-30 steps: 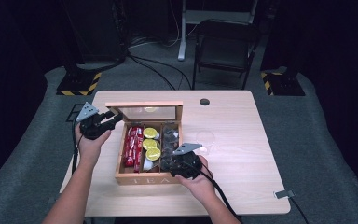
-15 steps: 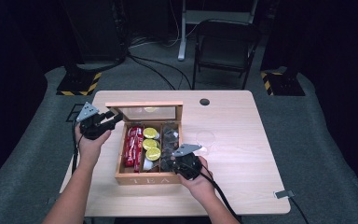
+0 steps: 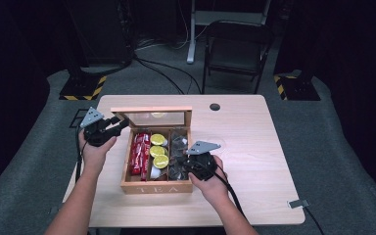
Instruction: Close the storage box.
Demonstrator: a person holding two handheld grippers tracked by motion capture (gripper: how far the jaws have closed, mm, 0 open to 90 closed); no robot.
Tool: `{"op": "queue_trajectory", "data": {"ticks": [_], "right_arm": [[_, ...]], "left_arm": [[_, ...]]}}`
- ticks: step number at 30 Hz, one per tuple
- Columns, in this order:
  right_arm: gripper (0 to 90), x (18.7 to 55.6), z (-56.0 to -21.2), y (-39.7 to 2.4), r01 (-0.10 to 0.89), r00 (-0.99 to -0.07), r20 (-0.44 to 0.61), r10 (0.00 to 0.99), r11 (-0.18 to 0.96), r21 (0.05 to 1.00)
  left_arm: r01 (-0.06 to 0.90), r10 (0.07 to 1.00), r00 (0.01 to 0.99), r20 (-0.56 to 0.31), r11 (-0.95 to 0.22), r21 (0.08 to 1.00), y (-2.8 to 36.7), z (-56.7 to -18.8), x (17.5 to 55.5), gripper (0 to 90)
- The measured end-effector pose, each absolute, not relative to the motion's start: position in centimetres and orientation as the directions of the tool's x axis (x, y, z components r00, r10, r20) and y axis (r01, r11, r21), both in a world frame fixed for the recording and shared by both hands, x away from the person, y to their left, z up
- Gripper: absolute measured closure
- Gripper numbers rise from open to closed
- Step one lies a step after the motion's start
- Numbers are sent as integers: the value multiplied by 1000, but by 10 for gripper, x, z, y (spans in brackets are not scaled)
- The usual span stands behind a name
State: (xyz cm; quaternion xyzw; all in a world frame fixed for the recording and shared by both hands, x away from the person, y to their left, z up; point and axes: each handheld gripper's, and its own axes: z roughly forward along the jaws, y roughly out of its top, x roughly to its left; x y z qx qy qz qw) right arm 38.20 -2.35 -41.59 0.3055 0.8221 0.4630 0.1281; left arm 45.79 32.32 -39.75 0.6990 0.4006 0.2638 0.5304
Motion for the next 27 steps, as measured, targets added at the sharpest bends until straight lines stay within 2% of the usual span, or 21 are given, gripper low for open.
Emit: {"op": "queue_trajectory", "data": {"ticks": [13,27], "right_arm": [[900,389,-396,-40,355,-764,40,643,367,860],[900,416,-368,-79,356,-667,-20,745,343,869]], "left_arm": [[281,840,540,-58,-114,953,323,-398,458,599],[280,840,540,-59,-113,953,323,-398,458,598]]}}
